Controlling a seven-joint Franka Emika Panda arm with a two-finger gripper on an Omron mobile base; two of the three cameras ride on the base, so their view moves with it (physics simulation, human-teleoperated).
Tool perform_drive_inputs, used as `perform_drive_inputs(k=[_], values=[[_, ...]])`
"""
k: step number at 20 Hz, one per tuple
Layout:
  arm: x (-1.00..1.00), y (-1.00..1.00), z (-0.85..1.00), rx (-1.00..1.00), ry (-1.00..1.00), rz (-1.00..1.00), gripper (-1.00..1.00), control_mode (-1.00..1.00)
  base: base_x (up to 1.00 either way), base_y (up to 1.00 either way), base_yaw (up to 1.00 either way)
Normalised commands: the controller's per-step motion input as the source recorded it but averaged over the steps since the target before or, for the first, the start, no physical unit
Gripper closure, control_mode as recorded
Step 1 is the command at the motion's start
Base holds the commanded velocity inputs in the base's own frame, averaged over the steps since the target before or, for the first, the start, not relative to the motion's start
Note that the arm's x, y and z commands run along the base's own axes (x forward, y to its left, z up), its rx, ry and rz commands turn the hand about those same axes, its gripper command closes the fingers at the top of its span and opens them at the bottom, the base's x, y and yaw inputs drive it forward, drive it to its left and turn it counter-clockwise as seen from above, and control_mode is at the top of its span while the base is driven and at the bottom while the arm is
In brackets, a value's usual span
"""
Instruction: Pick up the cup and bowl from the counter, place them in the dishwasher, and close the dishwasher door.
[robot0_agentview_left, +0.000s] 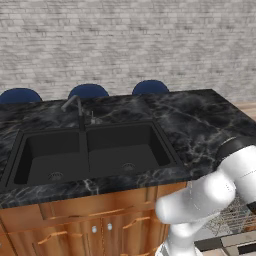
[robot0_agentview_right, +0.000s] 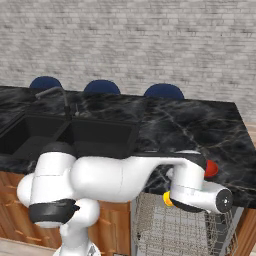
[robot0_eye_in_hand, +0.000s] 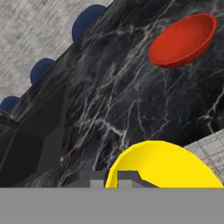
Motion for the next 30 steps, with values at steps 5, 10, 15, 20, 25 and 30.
perform_drive_inputs(k=[5,10,15,20,25,30], values=[[-0.24,0.00,-0.26,0.00,0.00,-0.09,1.00,-1.00,0.00,0.00,0.00],[-0.18,0.00,-0.41,-0.02,0.00,-0.08,1.00,-1.00,0.00,0.00,0.00],[-0.03,0.00,-0.47,-0.03,0.00,-0.07,1.00,-1.00,0.00,0.00,0.00],[0.00,0.00,-0.45,0.00,0.01,-0.07,1.00,-1.00,0.00,0.00,0.00],[0.00,0.00,-0.45,0.00,0.05,-0.08,1.00,-1.00,0.00,0.00,0.00],[0.00,0.00,-0.33,-0.04,0.07,-0.06,1.00,-1.00,0.00,0.00,0.00]])
